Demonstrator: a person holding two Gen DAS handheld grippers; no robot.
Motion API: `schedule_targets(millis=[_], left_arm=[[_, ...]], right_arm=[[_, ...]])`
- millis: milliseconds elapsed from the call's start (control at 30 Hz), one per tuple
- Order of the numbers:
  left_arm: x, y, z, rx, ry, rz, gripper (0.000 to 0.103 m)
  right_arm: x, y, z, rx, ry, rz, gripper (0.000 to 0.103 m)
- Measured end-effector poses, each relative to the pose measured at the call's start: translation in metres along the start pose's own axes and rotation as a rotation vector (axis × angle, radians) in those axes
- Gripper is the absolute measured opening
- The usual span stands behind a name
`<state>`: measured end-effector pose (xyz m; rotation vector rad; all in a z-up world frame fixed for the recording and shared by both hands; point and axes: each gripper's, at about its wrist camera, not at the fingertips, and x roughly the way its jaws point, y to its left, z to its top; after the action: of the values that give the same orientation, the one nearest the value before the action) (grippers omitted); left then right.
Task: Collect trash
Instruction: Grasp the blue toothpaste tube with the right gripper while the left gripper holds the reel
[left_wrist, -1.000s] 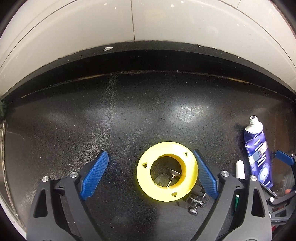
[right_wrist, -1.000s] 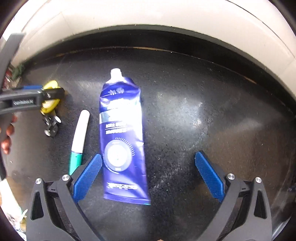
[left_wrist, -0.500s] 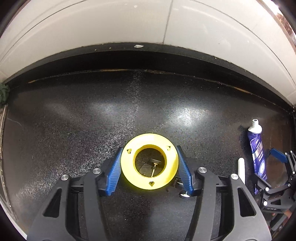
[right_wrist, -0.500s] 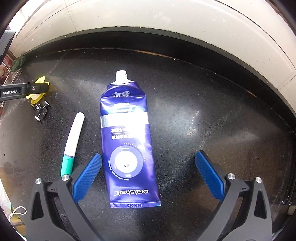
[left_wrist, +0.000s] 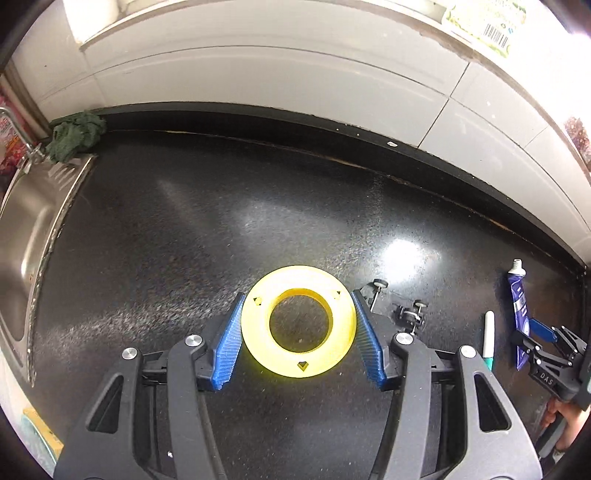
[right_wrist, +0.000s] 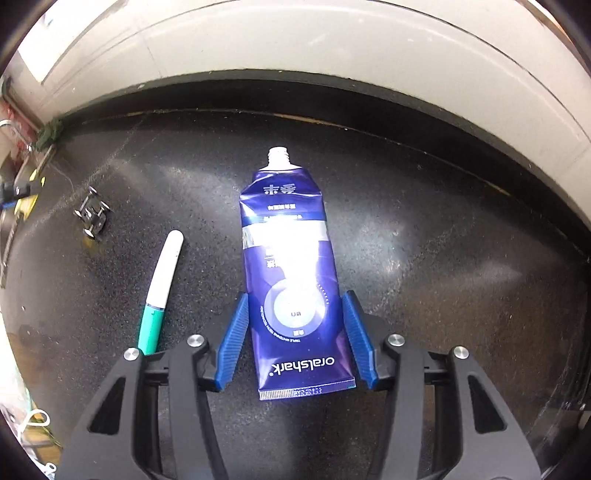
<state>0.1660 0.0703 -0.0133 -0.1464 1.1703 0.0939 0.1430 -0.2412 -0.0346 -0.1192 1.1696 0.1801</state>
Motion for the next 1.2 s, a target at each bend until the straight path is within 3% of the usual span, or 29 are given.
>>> schedule_targets(millis=[167,200,233,300,467,567,667,767,833,867,933,1100,1200], left_arm=[[-0.039,0.018,-0.041,-0.047,-0.036,0.016,0.054],[-0.046,0.022,-0.046,-0.057,-0.042,0.019,0.054],[-0.049,0.025,-0.052,-0.065,-0.047,0.020,0.054],[-0.060,0.031,-0.063,-0.086,-0.058,0.023,0.054],[-0.084,0.043,-0.092,-0.112,-0.082,0.034,0.054],[-0.094,0.049,-0.108,-0.126,-0.086,0.045,0.054],[-0.100,0.058,-0.122,-0.147,-0.083,0.059,0.054],[-0.106,0.068,-0.137,-0.169,-0.073,0.075,0.054],[-0.108,0.073,-0.145,-0.181,-0.068,0.085,0.054],[-0.111,0.077,-0.149,-0.188,-0.067,0.092,0.054],[-0.114,0.083,-0.156,-0.201,-0.065,0.104,0.054],[-0.118,0.100,-0.169,-0.246,-0.054,0.130,0.054],[-0.120,0.111,-0.173,-0.273,-0.052,0.143,0.054]], right_arm=[[-0.038,-0.037,-0.002,0.106,-0.069,0.037,0.051],[-0.048,-0.040,0.000,0.123,-0.091,0.053,0.019],[-0.055,-0.046,-0.001,0.132,-0.100,0.083,0.007],[-0.071,-0.058,0.001,0.181,-0.131,0.116,0.002],[-0.079,-0.074,-0.019,0.194,-0.128,0.107,0.002],[-0.074,-0.090,-0.042,0.292,-0.103,0.175,0.002],[-0.066,-0.121,-0.056,0.471,-0.110,0.273,0.002],[-0.049,-0.140,-0.064,0.584,-0.103,0.319,0.006],[-0.045,-0.143,-0.066,0.620,-0.125,0.309,0.044],[-0.045,-0.144,-0.066,0.641,-0.151,0.299,0.081],[-0.049,-0.145,-0.063,0.666,-0.204,0.283,0.085],[-0.027,-0.134,-0.049,0.712,-0.182,0.271,0.081],[-0.017,-0.127,-0.039,0.719,-0.175,0.183,0.077]])
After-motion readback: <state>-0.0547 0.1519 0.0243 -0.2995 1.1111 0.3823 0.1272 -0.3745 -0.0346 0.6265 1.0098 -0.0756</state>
